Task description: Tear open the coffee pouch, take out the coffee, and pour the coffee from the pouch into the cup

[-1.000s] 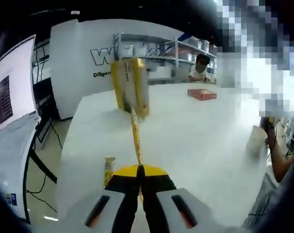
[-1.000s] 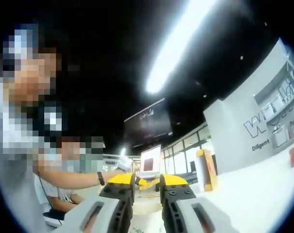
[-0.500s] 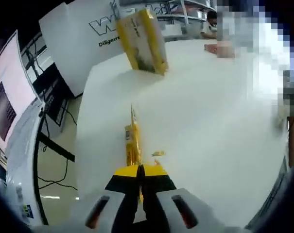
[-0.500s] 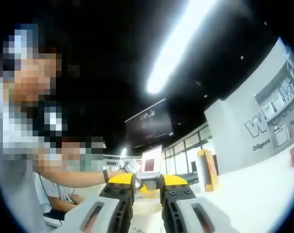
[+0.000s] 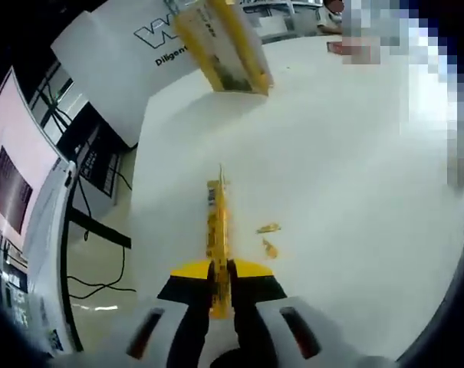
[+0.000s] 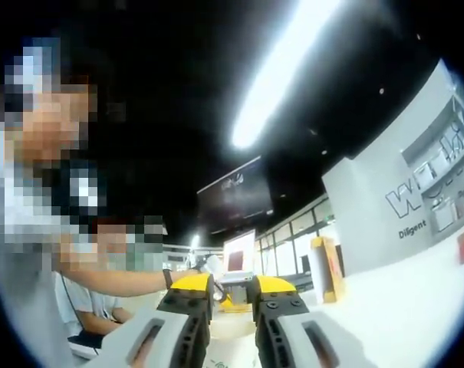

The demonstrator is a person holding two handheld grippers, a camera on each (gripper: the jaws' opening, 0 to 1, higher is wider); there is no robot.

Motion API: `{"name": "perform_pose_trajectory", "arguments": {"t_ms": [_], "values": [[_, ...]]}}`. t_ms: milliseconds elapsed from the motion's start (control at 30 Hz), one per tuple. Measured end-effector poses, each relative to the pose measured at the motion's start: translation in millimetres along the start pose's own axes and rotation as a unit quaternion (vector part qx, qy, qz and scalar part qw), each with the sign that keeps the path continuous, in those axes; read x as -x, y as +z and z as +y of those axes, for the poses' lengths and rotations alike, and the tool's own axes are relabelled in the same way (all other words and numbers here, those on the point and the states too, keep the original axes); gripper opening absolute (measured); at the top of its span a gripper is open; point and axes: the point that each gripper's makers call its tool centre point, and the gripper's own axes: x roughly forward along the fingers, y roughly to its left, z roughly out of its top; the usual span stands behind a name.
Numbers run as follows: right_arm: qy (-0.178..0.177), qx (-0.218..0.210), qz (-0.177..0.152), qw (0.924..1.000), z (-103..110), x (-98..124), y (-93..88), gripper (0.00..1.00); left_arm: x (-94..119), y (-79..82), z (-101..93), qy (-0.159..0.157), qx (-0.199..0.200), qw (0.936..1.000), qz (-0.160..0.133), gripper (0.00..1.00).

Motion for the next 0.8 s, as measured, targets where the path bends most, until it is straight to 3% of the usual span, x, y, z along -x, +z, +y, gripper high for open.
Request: {"name": "perform_pose_trajectory", "arguments": {"t_ms": [267,400,467,567,633,800], "values": [[0.001,0.0,-0.001,1.0,0.1,0.3,0.7,0.21,5.4,9.8,1.9,-0.011,0.005,0.9996,-0.023,0.27],[0.001,0.001,0.0,1.0,1.1,-0.2,0.4,0.21,20.5,15.9,-4.5,-0.008,0.007,0.9986,-0.052,0.28],[0.001,0.002,0.0,1.0,1.2,-0.1,0.4,0.21,27.1,28.3,-8.2,-0.011,0.014,0.9964,-0.083,0.29],[0.0,0.002,0.0,1.0,0.9,0.2,0.5,0.21,36.7,52.0,-8.9,-0.017,0.031,0.989,-0.144,0.28],[0.0,0.002,0.0,1.0,0.8,0.4,0.6,0.21,48.6,57.8,-16.8,-0.018,0.041,0.9844,-0.17,0.28],[0.0,0.002,0.004,1.0,0.4,0.1,-0.7,0.22,77.4,78.2,-38.8,-0.042,0.066,0.966,-0.247,0.27]]}}
